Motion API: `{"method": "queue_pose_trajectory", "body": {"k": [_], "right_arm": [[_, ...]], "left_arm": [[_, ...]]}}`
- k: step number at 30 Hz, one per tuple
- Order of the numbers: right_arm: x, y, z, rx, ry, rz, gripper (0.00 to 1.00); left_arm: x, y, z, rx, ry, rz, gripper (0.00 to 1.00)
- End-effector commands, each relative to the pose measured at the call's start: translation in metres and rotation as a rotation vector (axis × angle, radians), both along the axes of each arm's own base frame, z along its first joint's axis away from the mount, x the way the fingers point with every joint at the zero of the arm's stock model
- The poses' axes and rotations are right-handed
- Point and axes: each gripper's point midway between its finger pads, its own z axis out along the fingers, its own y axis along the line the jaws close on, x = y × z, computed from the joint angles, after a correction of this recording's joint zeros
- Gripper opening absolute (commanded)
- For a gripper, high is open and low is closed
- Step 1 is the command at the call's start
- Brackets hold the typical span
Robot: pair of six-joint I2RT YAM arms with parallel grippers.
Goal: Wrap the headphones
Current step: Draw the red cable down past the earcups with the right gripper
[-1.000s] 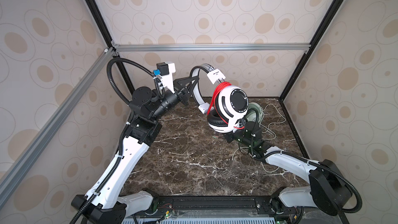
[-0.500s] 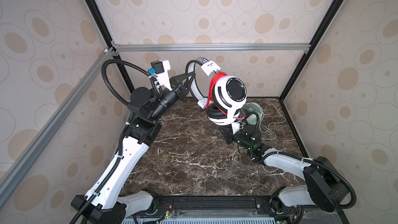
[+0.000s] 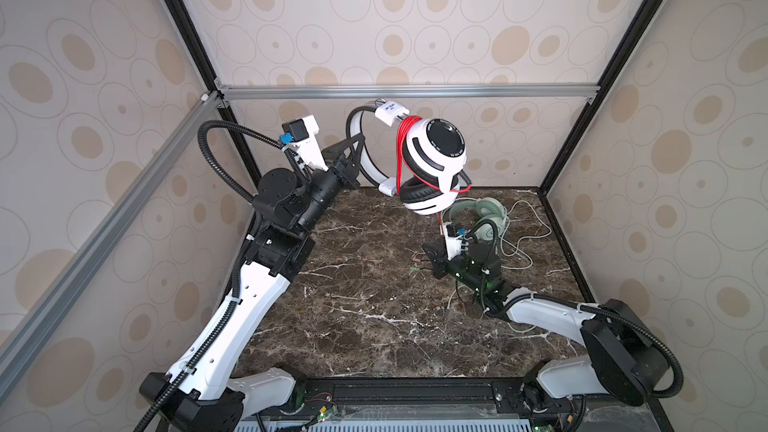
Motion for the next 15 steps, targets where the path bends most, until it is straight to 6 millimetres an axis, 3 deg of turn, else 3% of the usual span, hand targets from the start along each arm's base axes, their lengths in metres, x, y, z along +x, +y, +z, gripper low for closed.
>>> {"method": "queue_pose_trajectory", "body": {"k": [1,8,15], "right_arm": [[-0.009,0.004,-0.013,-0.100,0.004,-0.040,0.00],[-0.031,0.018,-0.033,-0.186,0.007,-0.063,0.00],[-0.053,0.039,-0.035,-0.297,-0.030,-0.031,0.00]], "left_arm": [[0.003,0.031,0.030,-0.201,0.001,0.113,0.00],[0.036,0.032,0.005,-0.196,0.063,0.208,0.00],[0.064,0.036,-0.031,-0.158,0.121,0.309,0.00]]}}
